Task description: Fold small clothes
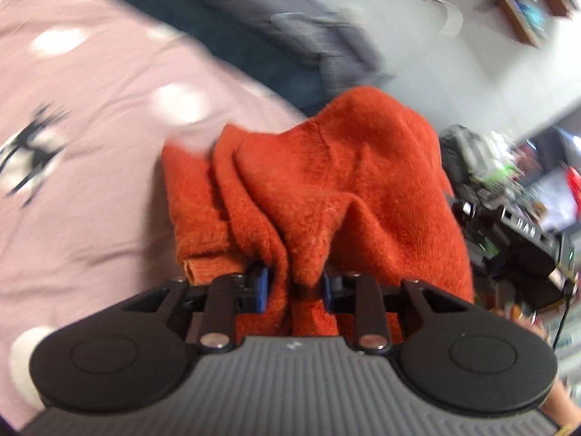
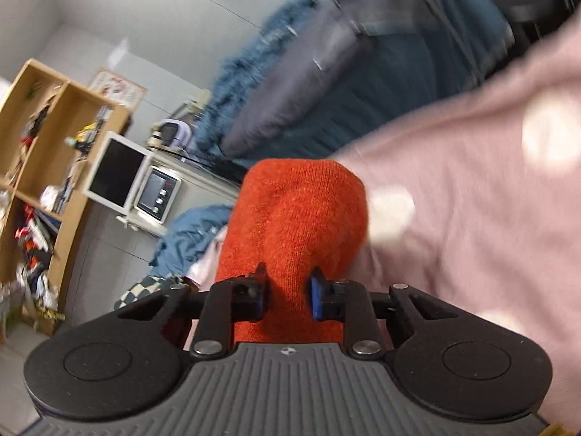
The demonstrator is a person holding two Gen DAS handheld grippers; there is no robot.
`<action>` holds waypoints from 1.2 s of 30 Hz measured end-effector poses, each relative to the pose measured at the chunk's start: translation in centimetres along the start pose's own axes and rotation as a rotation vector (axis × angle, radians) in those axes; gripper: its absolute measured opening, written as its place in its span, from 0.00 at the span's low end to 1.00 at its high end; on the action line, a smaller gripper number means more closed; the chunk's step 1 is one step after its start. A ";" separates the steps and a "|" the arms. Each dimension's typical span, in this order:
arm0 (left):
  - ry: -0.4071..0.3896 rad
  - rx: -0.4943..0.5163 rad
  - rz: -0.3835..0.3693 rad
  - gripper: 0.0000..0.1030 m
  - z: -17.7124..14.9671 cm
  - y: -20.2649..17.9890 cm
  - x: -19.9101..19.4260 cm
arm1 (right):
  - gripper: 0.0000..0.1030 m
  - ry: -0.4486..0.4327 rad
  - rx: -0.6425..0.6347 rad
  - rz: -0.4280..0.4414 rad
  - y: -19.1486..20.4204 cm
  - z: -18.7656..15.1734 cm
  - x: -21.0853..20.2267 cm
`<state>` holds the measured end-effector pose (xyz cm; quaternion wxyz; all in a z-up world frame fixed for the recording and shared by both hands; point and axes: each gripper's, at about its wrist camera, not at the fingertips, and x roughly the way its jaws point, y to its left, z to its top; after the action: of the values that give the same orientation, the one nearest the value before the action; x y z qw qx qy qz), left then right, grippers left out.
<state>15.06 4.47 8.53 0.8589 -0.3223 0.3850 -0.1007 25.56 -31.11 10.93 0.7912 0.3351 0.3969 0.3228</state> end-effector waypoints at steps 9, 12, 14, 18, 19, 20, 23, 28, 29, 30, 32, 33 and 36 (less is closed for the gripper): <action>0.049 0.279 -0.324 0.26 0.5 -22.4 2.1 | 0.38 -0.243 -0.134 -0.121 5.6 7.2 -23.6; 0.091 0.344 -0.392 0.26 -1.6 -30.8 4.4 | 0.38 -0.319 -0.121 -0.207 4.9 9.6 -32.5; 0.117 0.391 -0.429 0.26 -3.9 -35.9 6.1 | 0.38 -0.344 -0.082 -0.249 2.9 10.8 -37.8; 0.186 0.443 -0.394 0.26 -10.0 -43.4 10.4 | 0.38 -0.352 0.022 -0.312 -3.2 12.3 -45.8; 0.207 0.449 -0.365 0.26 -11.5 -44.3 11.6 | 0.38 -0.348 0.064 -0.329 -5.4 12.5 -47.3; 0.228 0.453 -0.328 0.25 -12.9 -44.8 12.9 | 0.38 -0.346 0.099 -0.359 -7.5 12.4 -48.4; 0.240 0.452 -0.253 0.25 -16.1 -44.3 14.6 | 0.39 -0.293 0.144 -0.474 -13.0 11.2 -48.2; 0.223 0.531 -0.156 0.40 -15.3 -42.4 13.7 | 0.79 -0.404 0.210 -0.350 -17.1 9.5 -47.1; 0.218 0.565 -0.133 0.41 -15.0 -42.6 13.3 | 0.90 -0.391 0.164 -0.384 -16.4 9.6 -46.8; 0.213 0.583 -0.118 0.41 -14.7 -42.9 12.7 | 0.93 -0.378 0.107 -0.430 -15.6 10.0 -46.9; 0.192 0.611 -0.130 0.44 -12.7 -44.0 12.3 | 0.92 -0.369 -0.006 -0.497 -13.6 10.5 -47.6; 0.168 0.633 -0.135 0.47 -12.3 -44.5 11.5 | 0.91 -0.372 -0.074 -0.555 -11.8 10.4 -48.0; 0.098 0.717 -0.181 0.61 -12.3 -46.7 9.2 | 0.74 -0.370 -0.294 -0.567 -7.0 9.0 -48.9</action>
<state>15.90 -41.35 26.41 0.8855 -0.0283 0.3358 -0.3199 11.58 -75.55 29.78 0.9472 0.1474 0.2739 0.0784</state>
